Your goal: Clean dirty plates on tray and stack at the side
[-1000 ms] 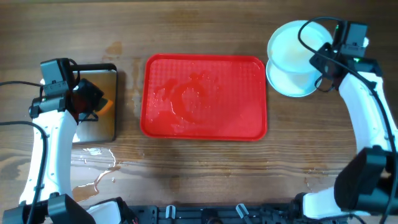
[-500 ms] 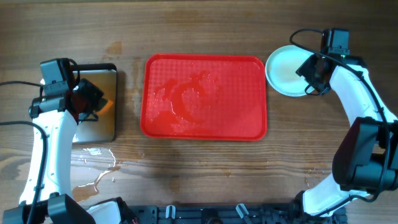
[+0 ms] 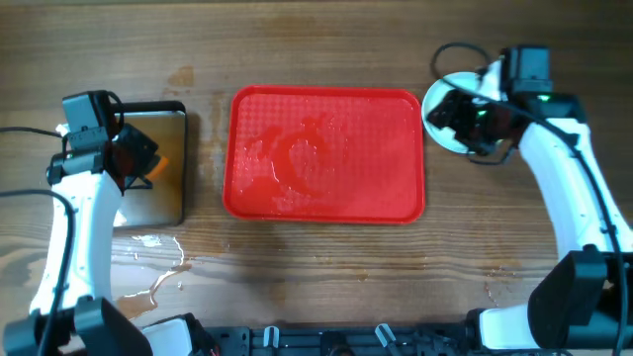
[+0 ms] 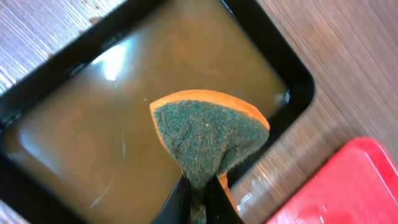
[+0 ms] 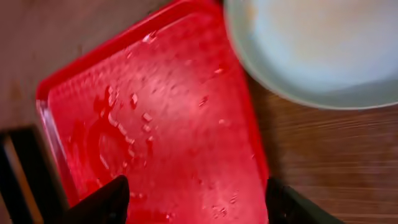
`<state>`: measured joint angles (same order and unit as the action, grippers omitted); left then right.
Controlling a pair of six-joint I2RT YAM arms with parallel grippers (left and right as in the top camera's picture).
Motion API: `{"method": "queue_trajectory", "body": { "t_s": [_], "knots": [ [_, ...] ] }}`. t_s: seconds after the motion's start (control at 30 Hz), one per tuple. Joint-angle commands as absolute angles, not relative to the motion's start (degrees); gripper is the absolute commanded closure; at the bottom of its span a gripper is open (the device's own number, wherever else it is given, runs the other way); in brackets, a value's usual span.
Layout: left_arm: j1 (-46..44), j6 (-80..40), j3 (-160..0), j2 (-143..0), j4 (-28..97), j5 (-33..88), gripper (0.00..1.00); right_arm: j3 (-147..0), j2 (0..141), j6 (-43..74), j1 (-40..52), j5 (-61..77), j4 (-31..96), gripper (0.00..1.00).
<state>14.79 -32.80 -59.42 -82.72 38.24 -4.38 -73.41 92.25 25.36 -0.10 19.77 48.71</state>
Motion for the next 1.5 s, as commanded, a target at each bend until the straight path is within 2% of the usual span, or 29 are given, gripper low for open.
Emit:
{"method": "queue_trajectory", "body": {
  "t_s": [0.0, 0.03, 0.07, 0.2, 0.3, 0.53, 0.73, 0.77, 0.8, 0.83, 0.97, 1.0, 1.2, 1.3, 1.47],
  "knots": [
    [16.6, -33.9, -59.1, -87.8, 36.2, -6.3, 0.95, -73.4, 91.6, 24.3, 5.3, 21.9, 48.8, 0.30],
    [17.1, -33.9, -59.1, -89.2, 35.7, -6.3, 0.90, -73.4, 91.6, 24.8, 6.6, 21.9, 48.8, 0.29],
    [17.5, -33.9, -59.1, -90.0, 35.5, -6.3, 0.81, -73.4, 91.6, 25.9, 8.0, 21.9, 48.8, 0.29],
    [18.4, -33.9, -59.1, -91.1, 35.0, -6.3, 0.73, -73.4, 90.2, 26.4, 11.9, 21.9, 47.9, 0.28],
    [18.4, -33.9, -59.2, -90.8, 35.0, -6.3, 0.56, -73.7, 87.4, 25.5, 13.8, 21.9, 47.6, 0.23],
    [18.4, -33.9, -59.3, -81.5, 36.6, -3.2, 0.56, -73.9, 73.1, 22.0, 14.6, 22.1, 47.5, 0.09],
    [18.4, -33.9, -59.3, -66.8, 39.3, 3.7, 0.57, -73.9, 59.9, 20.5, 14.8, 17.1, 51.3, 0.06],
    [18.4, -33.9, -59.3, -64.2, 40.1, 3.6, 0.52, -73.8, 57.0, 20.5, 15.2, 14.3, 53.3, 0.05],
    [18.4, -33.9, -59.3, -62.4, 40.8, 3.6, 0.36, -73.8, 54.9, 20.5, 15.8, 12.1, 55.0, 0.05],
    [18.4, -33.9, -59.3, -60.4, 41.6, 3.6, 0.00, -73.7, 52.0, 20.5, 16.6, 9.1, 57.2, 0.05],
    [18.4, -33.9, -59.3, -56.1, 43.3, 3.6, 0.00, -71.2, 42.6, 21.3, 18.3, 3.3, 62.9, 0.05],
    [18.4, -33.9, -59.3, -55.5, 43.3, 3.6, 0.00, -70.1, 40.6, 21.2, 18.3, 3.3, 63.3, 0.00],
    [18.4, -33.9, -59.3, -55.4, 43.4, 3.6, 0.00, -64.0, 34.3, 24.3, 18.3, 3.4, 61.2, 0.00],
    [18.4, -33.9, -59.3, -55.5, 43.4, 3.6, 0.00, -63.2, 35.3, 35.3, 18.3, 3.4, 60.5, 0.00],
    [18.4, -33.9, -59.3, -55.7, 43.4, 3.6, 0.00, -63.2, 37.7, 64.5, 18.3, 3.4, 60.6, 0.00]
  ]
}}
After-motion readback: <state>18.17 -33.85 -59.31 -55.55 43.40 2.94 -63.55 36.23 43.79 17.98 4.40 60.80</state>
